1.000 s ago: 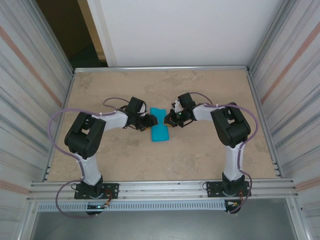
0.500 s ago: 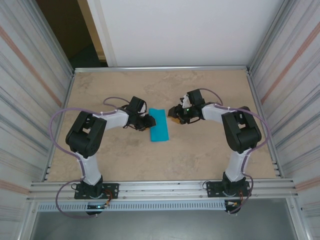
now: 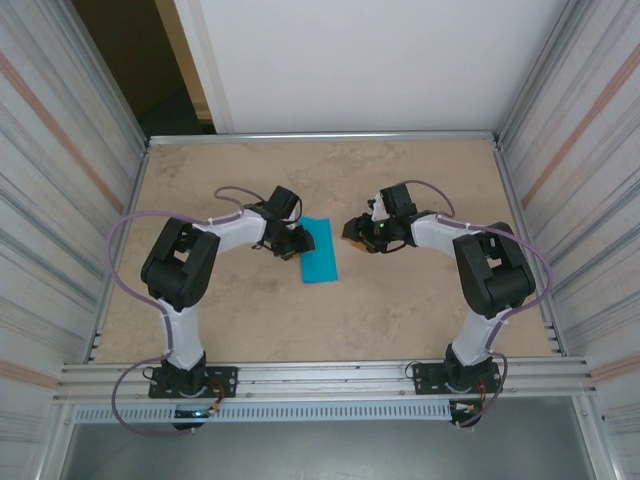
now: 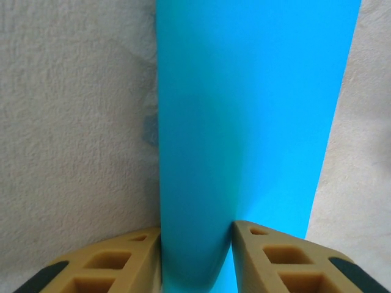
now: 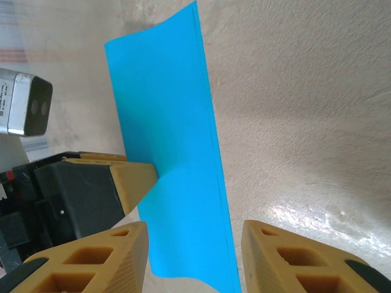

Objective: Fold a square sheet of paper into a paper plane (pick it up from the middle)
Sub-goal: First fold in half a square sheet of paper at the center of the table, then hold the square sheet of paper at the center of the table.

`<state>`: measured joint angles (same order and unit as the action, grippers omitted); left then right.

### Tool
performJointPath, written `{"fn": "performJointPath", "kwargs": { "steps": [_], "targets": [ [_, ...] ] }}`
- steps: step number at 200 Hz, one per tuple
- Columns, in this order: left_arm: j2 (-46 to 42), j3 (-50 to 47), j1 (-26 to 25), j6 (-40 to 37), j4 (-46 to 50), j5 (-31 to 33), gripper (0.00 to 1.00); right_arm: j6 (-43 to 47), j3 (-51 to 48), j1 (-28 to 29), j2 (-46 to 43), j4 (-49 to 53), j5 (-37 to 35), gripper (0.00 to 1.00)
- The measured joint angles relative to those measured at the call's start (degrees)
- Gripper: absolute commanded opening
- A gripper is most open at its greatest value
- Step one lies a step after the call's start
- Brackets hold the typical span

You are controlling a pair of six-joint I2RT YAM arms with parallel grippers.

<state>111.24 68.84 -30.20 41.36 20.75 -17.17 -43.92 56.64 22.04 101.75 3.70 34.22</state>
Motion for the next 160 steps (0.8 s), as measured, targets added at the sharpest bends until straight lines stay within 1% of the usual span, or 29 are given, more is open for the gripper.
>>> {"fn": "performJointPath", "kwargs": {
  "steps": [65, 160],
  "targets": [
    [1.9, 1.8, -0.3, 0.8, 2.3, 0.9, 0.36, 0.0, -0.4, 0.5, 0.0, -0.1, -0.2, 0.42],
    [3.2, 3.4, -0.3, 0.9, 4.8, 0.7, 0.35, 0.0, -2.2, 0.5, -1.7, -0.5, -3.0, 0.42]
  ]
}}
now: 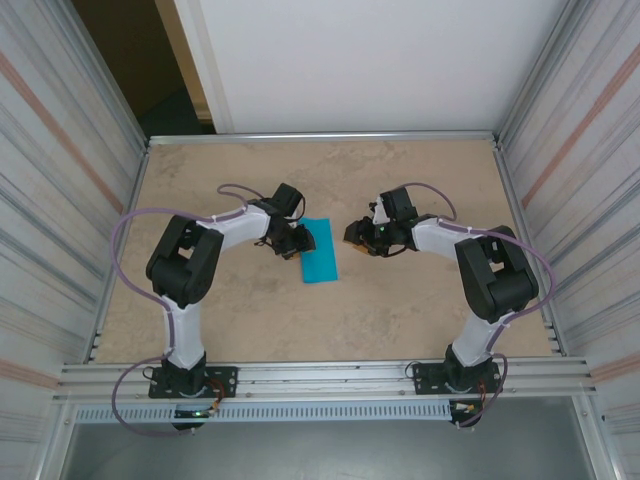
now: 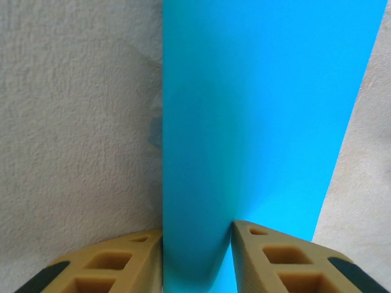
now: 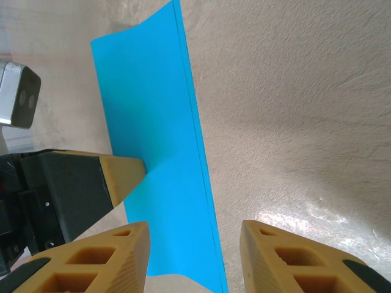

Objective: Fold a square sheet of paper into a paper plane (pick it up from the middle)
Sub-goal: Hold the square sheet of paper at the center of the table.

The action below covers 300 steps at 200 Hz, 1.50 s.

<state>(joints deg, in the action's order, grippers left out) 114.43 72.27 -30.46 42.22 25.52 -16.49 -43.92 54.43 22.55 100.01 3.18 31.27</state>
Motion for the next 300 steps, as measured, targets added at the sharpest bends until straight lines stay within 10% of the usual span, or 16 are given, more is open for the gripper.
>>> {"fn": "performJointPath", "kwargs": {
  "steps": [300],
  "targets": [
    [4.0, 5.9, 1.2, -1.6, 7.1, -3.3, 0.38, 0.9, 4.0, 2.4, 4.7, -0.6, -1.3, 0.43]
  ]
}}
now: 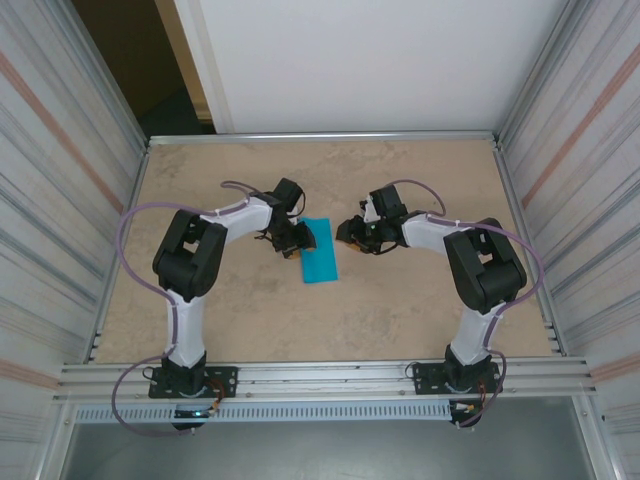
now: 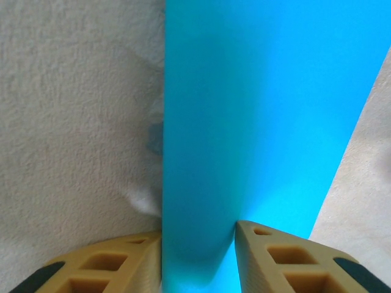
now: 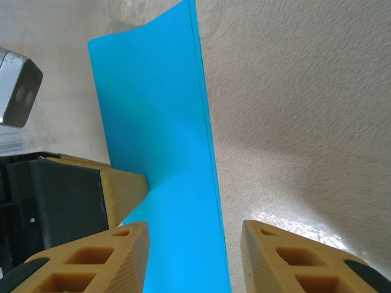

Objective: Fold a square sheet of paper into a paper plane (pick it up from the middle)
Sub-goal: Hold the square sheet of paper at the center of the table.

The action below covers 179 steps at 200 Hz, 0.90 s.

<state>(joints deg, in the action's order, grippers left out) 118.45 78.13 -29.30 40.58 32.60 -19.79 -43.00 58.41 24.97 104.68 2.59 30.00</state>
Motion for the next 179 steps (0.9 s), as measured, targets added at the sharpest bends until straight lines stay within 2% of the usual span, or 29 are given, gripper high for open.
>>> {"fn": "performJointPath", "kwargs": {
  "steps": [78, 179],
  "targets": [
    [0.4, 0.2, 0.0, -0.5, 0.8, -0.1, 0.39, 0.0, 0.7, 0.9, 0.3, -0.5, 0.0, 0.41],
    [0.8, 1.0, 0.0, -2.0, 1.7, -0.1, 0.39, 0.0, 3.4, 2.8, 4.8, -1.1, 2.9, 0.31]
  ]
}}
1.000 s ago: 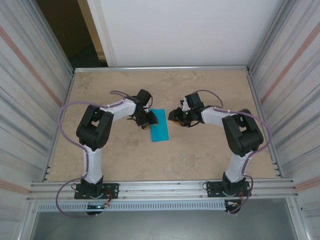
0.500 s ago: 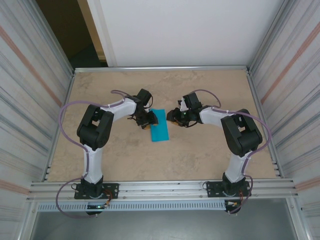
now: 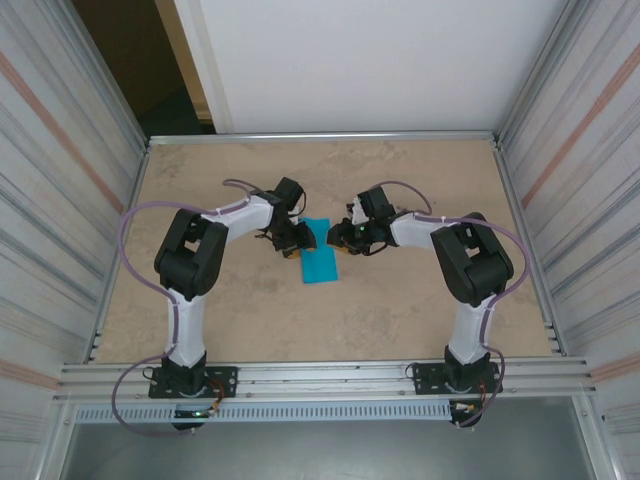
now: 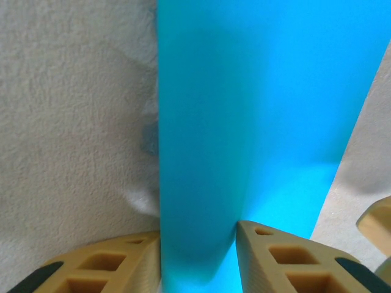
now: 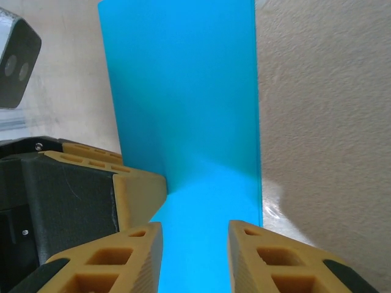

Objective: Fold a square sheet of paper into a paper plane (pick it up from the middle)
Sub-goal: Hold the square sheet of paper at the center of the table.

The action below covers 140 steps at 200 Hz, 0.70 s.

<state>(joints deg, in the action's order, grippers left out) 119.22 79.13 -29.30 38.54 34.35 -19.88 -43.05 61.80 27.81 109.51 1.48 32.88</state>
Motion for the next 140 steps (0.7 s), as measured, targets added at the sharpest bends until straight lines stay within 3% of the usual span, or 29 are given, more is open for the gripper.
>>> {"fn": "performJointPath", "kwargs": {
  "steps": [140],
  "targets": [
    [0.8, 1.4, 0.0, -0.2, 1.7, 0.0, 0.39, 0.0, 2.5, 1.9, 4.5, 0.5, 0.3, 0.23]
  ]
}}
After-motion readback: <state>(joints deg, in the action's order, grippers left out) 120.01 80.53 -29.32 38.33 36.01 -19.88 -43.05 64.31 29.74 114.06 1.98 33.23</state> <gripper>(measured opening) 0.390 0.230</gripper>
